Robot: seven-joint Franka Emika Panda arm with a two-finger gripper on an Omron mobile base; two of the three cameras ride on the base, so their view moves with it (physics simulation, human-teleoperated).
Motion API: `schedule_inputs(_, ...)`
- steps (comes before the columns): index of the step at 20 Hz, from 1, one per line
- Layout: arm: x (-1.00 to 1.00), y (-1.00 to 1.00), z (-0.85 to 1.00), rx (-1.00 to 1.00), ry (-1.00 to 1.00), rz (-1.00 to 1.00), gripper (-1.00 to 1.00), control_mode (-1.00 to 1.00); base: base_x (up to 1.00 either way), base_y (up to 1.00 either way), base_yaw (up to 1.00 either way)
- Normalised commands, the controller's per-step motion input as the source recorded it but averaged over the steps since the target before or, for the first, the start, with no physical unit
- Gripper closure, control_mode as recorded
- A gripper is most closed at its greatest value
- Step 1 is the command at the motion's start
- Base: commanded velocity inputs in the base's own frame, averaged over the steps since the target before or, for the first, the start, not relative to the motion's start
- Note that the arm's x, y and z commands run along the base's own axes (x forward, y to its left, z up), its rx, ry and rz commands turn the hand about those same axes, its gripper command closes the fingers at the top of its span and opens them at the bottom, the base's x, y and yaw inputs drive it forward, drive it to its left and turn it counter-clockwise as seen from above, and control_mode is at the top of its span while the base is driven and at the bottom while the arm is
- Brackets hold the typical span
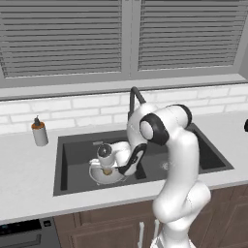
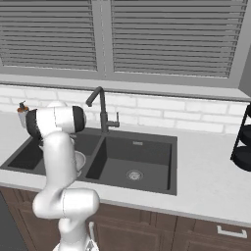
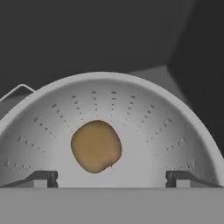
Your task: Put the colander in the sink, put the kiwi in the colander, and turn on the sink faucet and pour water over the colander.
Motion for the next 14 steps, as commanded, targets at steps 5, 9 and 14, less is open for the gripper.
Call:
schedule_inputs(5, -0.22, 0.00, 1.00, 0.04, 0.07, -0.12, -1.00, -1.00, 0.00, 0.00, 0.00)
schedule_inputs(9, -0.06, 0.00, 1.00, 0.06, 0.12, -0.10, -1.00, -1.00, 0.00, 0.00, 0.00)
schedule_inputs(14, 0.00, -0.03, 1.00, 0.08, 0.17, -0.05, -1.00, -1.00, 0.00, 0.00, 0.00)
